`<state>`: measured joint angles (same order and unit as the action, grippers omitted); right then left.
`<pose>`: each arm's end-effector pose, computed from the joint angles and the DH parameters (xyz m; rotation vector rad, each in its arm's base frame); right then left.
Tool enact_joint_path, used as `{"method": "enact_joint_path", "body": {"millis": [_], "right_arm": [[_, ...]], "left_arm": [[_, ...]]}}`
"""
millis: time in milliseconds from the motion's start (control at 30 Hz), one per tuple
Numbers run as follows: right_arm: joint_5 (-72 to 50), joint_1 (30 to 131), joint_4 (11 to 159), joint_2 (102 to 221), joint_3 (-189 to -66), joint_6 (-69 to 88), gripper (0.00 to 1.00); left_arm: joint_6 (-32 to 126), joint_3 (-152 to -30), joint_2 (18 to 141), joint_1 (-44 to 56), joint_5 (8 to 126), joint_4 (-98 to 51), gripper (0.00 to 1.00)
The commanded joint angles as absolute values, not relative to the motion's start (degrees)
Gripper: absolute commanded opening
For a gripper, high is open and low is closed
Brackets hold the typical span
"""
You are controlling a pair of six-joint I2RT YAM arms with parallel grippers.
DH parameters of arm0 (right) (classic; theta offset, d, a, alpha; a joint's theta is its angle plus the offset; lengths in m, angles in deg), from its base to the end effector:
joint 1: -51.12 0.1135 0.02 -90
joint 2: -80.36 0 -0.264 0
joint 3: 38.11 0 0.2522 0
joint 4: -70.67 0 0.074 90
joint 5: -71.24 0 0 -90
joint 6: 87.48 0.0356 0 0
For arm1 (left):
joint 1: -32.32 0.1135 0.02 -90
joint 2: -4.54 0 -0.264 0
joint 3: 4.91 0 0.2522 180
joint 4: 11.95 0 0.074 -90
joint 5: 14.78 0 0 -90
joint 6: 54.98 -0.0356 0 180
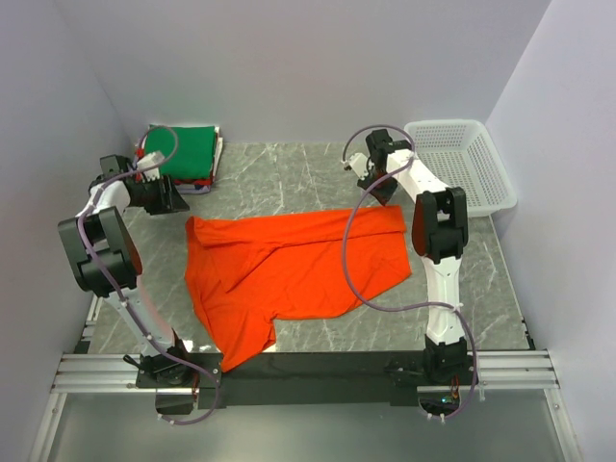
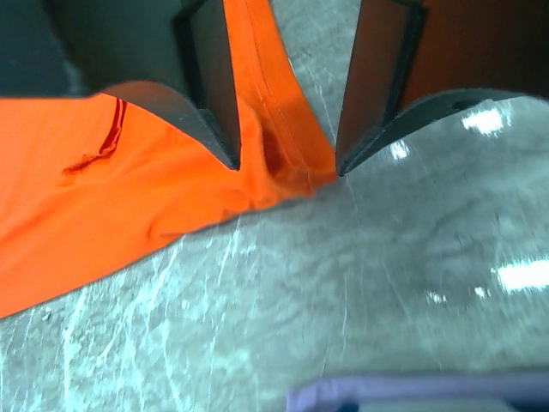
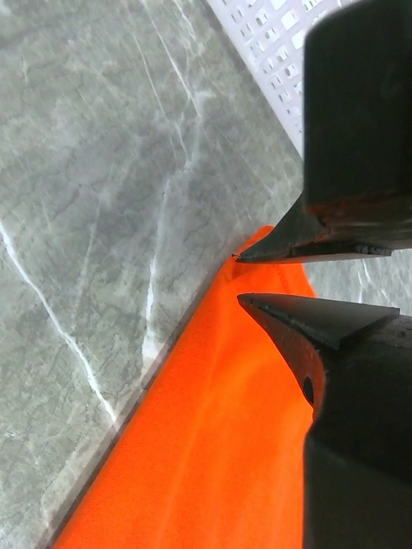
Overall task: Fold and stack the t-shirts
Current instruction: Fold the tshirt
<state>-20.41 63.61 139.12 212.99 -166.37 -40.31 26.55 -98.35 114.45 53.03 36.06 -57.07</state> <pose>0.4714 0.1034 0.1838 -1.3202 2.5323 -0.1526 0.3822 0.1205 0.2009 -0.0413 2.4272 -0.6781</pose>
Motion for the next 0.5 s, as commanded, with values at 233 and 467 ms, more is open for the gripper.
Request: {"method": "enact_joint_path", "body": {"millis": [233, 467], "right_arm": [[-20.8, 65.1, 139.6, 214.0, -167.1, -41.3, 0.23], [-25.7, 65.5, 139.5, 216.8, -168.0, -42.3, 0.21]], "left_arm": [[24.0, -100.1, 118.6, 49.6, 38.1, -55.2, 0.58], [20.6, -102.6, 122.6, 48.9, 44.4, -55.9, 0.32]]}}
